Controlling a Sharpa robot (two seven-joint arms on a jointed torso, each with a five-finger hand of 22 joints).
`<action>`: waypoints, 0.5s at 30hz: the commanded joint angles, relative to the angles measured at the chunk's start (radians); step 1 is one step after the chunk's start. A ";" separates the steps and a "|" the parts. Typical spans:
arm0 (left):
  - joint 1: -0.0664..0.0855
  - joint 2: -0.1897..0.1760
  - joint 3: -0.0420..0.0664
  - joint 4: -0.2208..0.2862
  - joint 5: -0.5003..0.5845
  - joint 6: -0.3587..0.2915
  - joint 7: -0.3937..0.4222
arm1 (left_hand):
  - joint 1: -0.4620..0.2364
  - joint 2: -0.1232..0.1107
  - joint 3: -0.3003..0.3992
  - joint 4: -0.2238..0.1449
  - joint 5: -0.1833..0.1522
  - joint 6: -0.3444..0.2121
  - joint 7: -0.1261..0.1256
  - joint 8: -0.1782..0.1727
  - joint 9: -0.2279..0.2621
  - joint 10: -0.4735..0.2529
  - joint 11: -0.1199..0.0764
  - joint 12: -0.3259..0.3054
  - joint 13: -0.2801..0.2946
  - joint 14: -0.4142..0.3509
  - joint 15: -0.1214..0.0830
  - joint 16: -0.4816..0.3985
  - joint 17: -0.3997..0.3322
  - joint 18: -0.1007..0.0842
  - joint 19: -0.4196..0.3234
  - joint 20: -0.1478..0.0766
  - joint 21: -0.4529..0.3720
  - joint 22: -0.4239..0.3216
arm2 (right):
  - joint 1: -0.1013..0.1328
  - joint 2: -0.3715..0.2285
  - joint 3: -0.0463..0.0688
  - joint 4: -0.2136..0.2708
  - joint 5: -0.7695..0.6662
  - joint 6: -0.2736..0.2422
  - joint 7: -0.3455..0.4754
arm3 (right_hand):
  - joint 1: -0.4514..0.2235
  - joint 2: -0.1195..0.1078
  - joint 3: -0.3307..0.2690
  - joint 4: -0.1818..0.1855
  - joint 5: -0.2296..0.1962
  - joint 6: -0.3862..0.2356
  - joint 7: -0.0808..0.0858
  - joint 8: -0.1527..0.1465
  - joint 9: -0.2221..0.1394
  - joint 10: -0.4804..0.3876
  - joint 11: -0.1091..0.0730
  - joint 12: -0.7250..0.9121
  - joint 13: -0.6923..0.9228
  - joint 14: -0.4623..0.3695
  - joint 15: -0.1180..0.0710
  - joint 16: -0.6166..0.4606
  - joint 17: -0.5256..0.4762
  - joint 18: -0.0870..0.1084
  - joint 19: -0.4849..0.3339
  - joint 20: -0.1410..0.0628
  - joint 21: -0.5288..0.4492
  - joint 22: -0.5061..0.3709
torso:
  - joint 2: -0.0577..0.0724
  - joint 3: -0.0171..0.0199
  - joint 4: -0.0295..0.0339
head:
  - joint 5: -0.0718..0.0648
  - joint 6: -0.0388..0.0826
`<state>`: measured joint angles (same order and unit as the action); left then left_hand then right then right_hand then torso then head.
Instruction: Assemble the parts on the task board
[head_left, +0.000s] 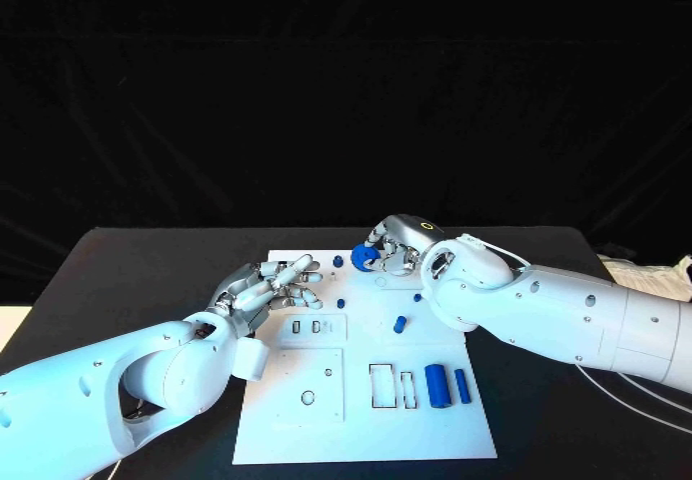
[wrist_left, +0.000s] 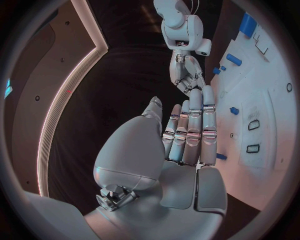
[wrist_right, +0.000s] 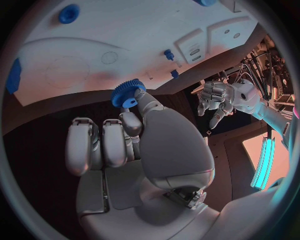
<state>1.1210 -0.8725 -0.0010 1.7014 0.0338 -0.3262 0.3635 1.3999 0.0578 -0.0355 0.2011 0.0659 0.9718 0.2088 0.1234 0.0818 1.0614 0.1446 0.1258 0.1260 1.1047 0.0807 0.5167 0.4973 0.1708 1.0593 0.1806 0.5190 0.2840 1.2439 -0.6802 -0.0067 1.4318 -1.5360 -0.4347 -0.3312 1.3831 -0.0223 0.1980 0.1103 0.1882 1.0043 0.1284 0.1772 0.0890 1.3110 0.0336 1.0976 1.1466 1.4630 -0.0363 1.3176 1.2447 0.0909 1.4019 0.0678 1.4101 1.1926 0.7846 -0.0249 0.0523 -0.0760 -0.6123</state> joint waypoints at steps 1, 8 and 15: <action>0.000 0.002 0.001 0.001 0.001 0.024 0.009 | 0.006 0.007 -0.001 -0.007 0.007 -0.006 -0.001 -0.002 0.002 -0.004 0.001 -0.002 0.002 -0.006 -0.003 -0.006 -0.001 0.010 -0.008 -0.001 0.002 0.001 | 0.000 0.020 0.000 0.000 -0.018 0.001 -0.033 | -0.014 -0.003 0.021 0.009 0.008 0.017 -0.008 -0.006 0.020 -0.004 -0.002 -0.005 -0.001 0.047 -0.007 -0.006 -0.003 -0.013 -0.001 -0.005 0.001 -0.002 | 0.001 -0.0013 0.0005 | 0.003 -0.001; 0.000 0.003 0.001 0.000 0.001 0.024 0.010 | 0.006 0.007 -0.001 -0.007 0.007 -0.006 -0.001 -0.002 0.002 -0.004 0.001 -0.002 0.002 -0.006 -0.003 -0.006 -0.001 0.010 -0.008 -0.001 0.002 0.001 | -0.002 0.072 -0.001 -0.013 -0.018 0.013 -0.033 | -0.022 -0.011 0.024 0.011 0.004 0.016 -0.007 -0.010 0.021 -0.004 0.000 -0.008 -0.002 0.046 -0.006 -0.007 -0.004 -0.013 -0.002 -0.005 0.000 -0.004 | 0.001 -0.0008 -0.0005 | 0.007 -0.002; 0.000 0.005 0.001 0.000 0.001 0.025 0.010 | 0.006 0.007 -0.001 -0.007 0.007 -0.006 -0.001 -0.002 0.002 -0.004 0.001 -0.002 0.002 -0.006 -0.003 -0.006 -0.001 0.010 -0.008 -0.001 0.002 0.001 | -0.013 0.118 -0.003 -0.039 -0.018 0.035 -0.033 | -0.028 -0.016 0.026 0.012 -0.005 0.015 -0.006 -0.013 0.021 -0.005 0.001 -0.010 -0.002 0.046 -0.005 -0.008 -0.005 -0.013 -0.003 -0.004 -0.001 -0.006 | 0.001 -0.0006 -0.0011 | 0.008 -0.005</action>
<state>1.1208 -0.8698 -0.0010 1.7004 0.0338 -0.3229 0.3644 1.3999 0.0578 -0.0355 0.2011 0.0659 0.9718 0.2088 0.1234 0.0825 1.0614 0.1446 0.1258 0.1269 1.1047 0.0808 0.5167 0.4973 0.1707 1.0594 0.1806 0.5190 0.2838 1.2322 -0.5669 -0.0099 1.3970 -1.5395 -0.4251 -0.3553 1.3617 -0.0385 0.2187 0.1198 0.1886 1.0043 0.1284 0.1640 0.0884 1.3125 0.0352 1.0939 1.1448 1.4630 -0.0362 1.3134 1.2409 0.0910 1.4019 0.0679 1.4101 1.1875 0.7857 -0.0260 0.0518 -0.0684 -0.6161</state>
